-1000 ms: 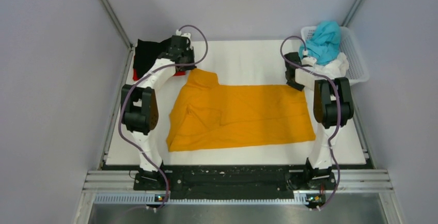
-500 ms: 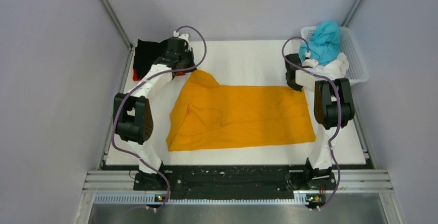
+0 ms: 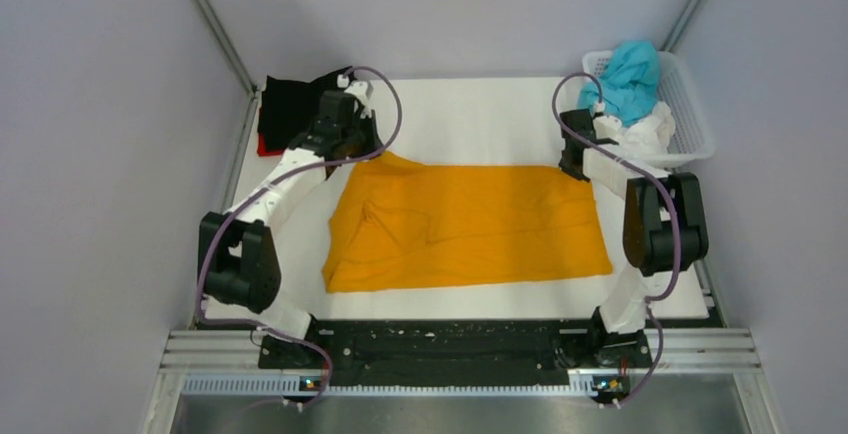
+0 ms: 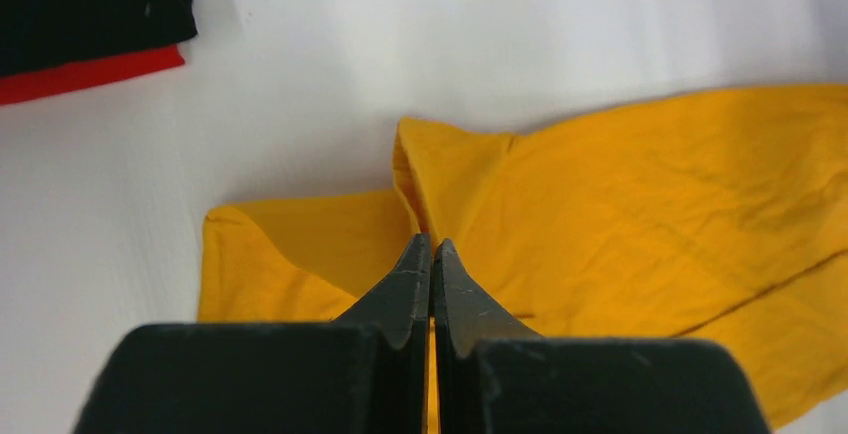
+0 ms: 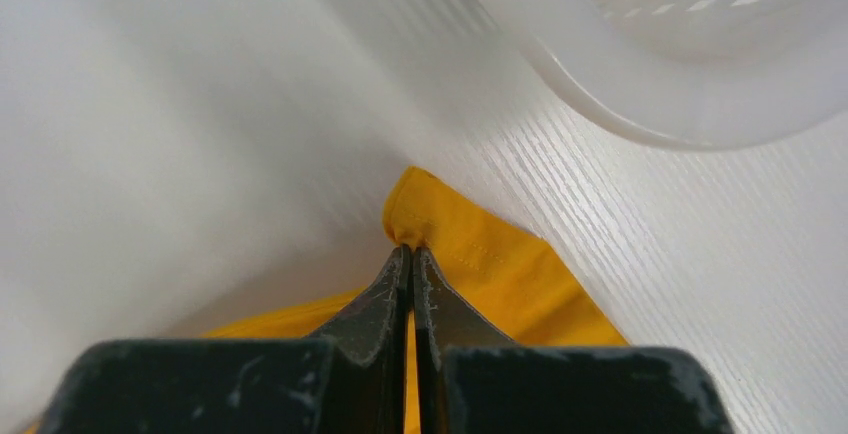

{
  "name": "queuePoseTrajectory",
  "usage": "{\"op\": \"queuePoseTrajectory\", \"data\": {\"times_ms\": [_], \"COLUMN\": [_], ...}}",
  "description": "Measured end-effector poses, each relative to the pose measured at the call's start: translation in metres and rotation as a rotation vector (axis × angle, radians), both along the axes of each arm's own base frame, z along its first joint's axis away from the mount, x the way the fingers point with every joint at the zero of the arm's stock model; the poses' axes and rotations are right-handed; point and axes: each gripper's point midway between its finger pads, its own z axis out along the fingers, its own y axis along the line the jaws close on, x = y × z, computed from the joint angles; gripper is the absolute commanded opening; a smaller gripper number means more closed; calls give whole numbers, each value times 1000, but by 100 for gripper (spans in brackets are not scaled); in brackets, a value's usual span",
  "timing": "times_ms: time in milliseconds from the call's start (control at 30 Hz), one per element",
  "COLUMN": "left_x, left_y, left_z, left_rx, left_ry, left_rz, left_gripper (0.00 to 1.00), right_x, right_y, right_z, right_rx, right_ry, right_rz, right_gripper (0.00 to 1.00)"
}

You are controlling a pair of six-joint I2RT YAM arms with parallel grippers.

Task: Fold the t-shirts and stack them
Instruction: Fold the other side of the tshirt into a rectangle

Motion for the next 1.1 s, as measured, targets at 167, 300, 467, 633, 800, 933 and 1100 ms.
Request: {"op": "queuePoseTrajectory", "data": {"times_ms": [167,300,467,633,800,933,1100], "left_x": [-44,-82,-130,-176,-204,-217,-233], "left_y": [-9,-11,-5,7,13,13,24], "left_z": [0,6,9,-13,-26,-37,-62], "left_rx": [3,-4,-29,-55,-101,-147,-158], "left_ry": [-7,-29,-51,3,39,74,174], "left_rz": [-52,-78,-63,-22,18,53,147], "left_gripper": [0,0,0,0,0,0,26], "right_x": [-19,-39,-59,-71,-79,-82,-89], "right_y": [8,10,9,7,6,5,5], "right_z": [9,15,30,37,31,28,22], "right_rx": [20,21,18,11,6,6,7], "right_ry": [-11,-10,-32,-38,-4,7,29], "right_rz": [78,118,140,150,153,153,151], "right_gripper": [0,0,0,0,0,0,15]}}
